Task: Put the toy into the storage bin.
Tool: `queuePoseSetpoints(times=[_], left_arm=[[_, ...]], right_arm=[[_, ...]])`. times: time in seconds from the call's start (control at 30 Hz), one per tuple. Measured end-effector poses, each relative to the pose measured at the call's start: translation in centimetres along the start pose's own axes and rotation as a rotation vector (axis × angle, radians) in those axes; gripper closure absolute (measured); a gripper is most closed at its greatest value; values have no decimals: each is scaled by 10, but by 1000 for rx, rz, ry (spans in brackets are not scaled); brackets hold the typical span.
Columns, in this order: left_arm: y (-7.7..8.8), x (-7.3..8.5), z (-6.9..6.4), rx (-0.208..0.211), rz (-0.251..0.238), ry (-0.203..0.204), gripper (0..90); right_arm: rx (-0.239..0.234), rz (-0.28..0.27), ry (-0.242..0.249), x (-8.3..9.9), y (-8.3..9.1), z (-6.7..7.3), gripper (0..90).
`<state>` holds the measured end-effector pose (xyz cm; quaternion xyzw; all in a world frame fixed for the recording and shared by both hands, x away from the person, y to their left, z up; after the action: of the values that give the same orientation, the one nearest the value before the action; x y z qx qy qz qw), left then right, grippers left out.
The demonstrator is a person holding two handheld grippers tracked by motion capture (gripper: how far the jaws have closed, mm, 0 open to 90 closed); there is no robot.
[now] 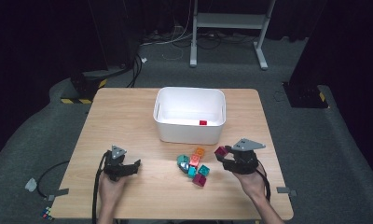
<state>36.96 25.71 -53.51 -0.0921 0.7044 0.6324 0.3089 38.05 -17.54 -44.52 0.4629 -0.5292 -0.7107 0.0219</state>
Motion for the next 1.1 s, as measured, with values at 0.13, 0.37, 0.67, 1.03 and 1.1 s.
queuePoseSetpoints(times=[0.13,0.37,0.67,1.03,1.1], left_arm=[[0,0,0,0,0,0,171],[0,0,0,0,0,0,171],[0,0,0,0,1,-1,171],[0,0,0,1,2,-1,171],[0,0,0,1,1,-1,171]], right_arm=[[-15,-16,5,-15,14,-8,480],[-42,-46,1,-37,33,-18,480],[-53,-62,6,-62,38,-23,480],[-55,-69,23,-89,38,-25,480],[-57,-69,27,-94,37,-25,479]])
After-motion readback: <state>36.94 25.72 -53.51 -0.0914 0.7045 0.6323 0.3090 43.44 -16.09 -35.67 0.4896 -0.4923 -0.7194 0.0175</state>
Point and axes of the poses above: each handheld gripper's, and its own axes: y roughly backward along the jaws, x roughly out of its underside, z roughly to its left, the point moved 1 cm from there along -y, roughly forward along the jaws, and after that the axes turned 14 degrees about z, right-handed, at the moved point
